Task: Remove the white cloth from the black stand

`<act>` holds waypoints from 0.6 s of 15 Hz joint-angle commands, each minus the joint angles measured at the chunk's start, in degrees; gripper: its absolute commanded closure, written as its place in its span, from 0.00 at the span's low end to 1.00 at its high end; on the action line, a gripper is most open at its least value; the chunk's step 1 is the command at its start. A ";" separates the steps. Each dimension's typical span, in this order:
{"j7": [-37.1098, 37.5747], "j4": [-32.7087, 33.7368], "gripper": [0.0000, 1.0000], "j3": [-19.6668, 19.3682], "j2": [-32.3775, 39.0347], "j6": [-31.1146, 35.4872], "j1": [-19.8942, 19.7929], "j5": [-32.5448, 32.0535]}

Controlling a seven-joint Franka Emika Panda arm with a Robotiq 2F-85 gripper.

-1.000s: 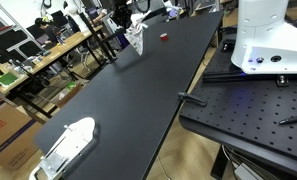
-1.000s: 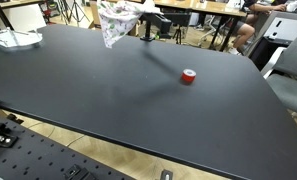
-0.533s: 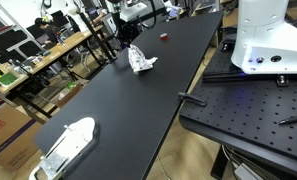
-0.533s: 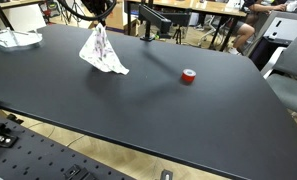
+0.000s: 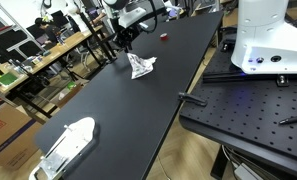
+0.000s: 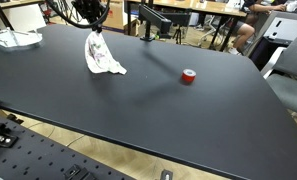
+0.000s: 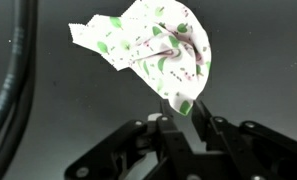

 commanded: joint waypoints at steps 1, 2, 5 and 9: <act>0.75 -0.33 0.38 0.86 -2.93 -2.31 -0.04 1.68; 0.76 -0.47 0.32 0.95 -3.66 -2.76 -0.08 1.86; 1.65 -0.93 0.12 0.90 -6.43 -4.16 -0.25 1.03; 2.82 -1.39 0.00 1.29 -9.97 -5.83 -0.62 -0.51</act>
